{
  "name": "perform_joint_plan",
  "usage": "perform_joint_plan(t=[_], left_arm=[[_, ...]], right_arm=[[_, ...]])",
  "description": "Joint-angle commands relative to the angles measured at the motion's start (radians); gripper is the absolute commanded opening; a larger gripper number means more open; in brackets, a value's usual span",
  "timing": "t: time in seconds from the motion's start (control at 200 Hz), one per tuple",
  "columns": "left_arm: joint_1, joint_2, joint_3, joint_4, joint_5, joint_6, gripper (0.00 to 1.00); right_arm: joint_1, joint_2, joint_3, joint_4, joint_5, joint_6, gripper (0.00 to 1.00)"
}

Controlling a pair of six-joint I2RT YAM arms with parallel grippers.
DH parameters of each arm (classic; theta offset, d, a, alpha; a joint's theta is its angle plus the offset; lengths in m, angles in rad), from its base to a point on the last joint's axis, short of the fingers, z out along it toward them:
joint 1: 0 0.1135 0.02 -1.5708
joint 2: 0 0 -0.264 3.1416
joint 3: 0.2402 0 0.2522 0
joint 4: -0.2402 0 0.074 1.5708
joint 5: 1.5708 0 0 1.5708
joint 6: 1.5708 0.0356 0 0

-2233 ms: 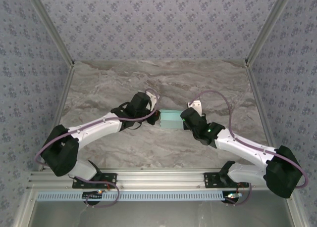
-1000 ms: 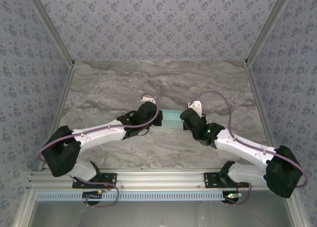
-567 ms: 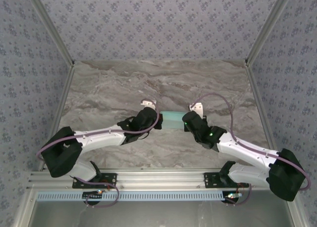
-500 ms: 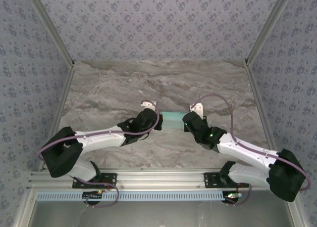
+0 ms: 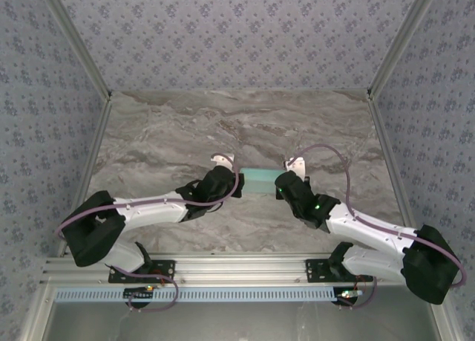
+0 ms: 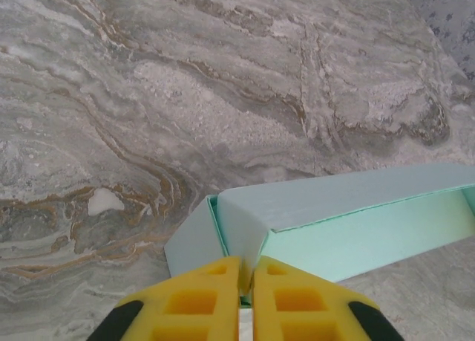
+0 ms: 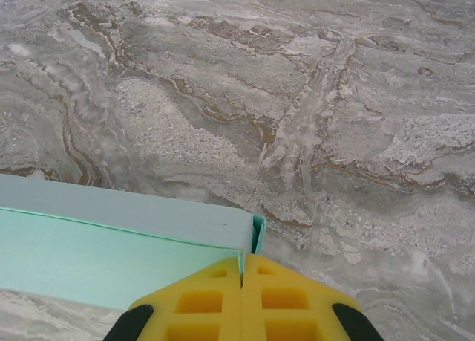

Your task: Fold the paper box

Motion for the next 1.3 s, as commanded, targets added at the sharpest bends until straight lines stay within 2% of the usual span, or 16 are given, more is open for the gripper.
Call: perform_joint_plan(t=[0.0, 0.215, 0.41, 0.51, 0.83, 1.034, 1.299], left_arm=[[-0.006, -0.042, -0.004, -0.088, 0.009, 0.013, 0.2], [-0.006, -0.114, -0.007, -0.121, 0.029, 0.014, 0.39], [0.0, -0.18, -0.004, -0.131, 0.062, 0.033, 0.53], [0.033, -0.189, 0.01, -0.135, 0.108, 0.02, 0.58], [0.162, -0.07, 0.088, -0.146, 0.296, -0.035, 0.6], [0.173, -0.001, 0.103, -0.13, 0.35, -0.049, 0.59], [0.172, 0.005, 0.017, -0.103, 0.366, -0.076, 0.56]], right_arm=[[0.017, 0.015, -0.016, -0.066, 0.007, 0.024, 0.01], [0.031, 0.022, -0.004, -0.078, 0.031, 0.027, 0.01], [0.038, 0.026, 0.009, -0.093, 0.045, 0.024, 0.01], [0.041, 0.028, 0.011, -0.094, 0.047, 0.023, 0.01], [0.044, 0.033, 0.023, -0.099, 0.053, 0.017, 0.01], [0.044, 0.037, 0.021, -0.098, 0.054, 0.019, 0.01], [0.044, 0.03, 0.023, -0.103, 0.057, 0.017, 0.03]])
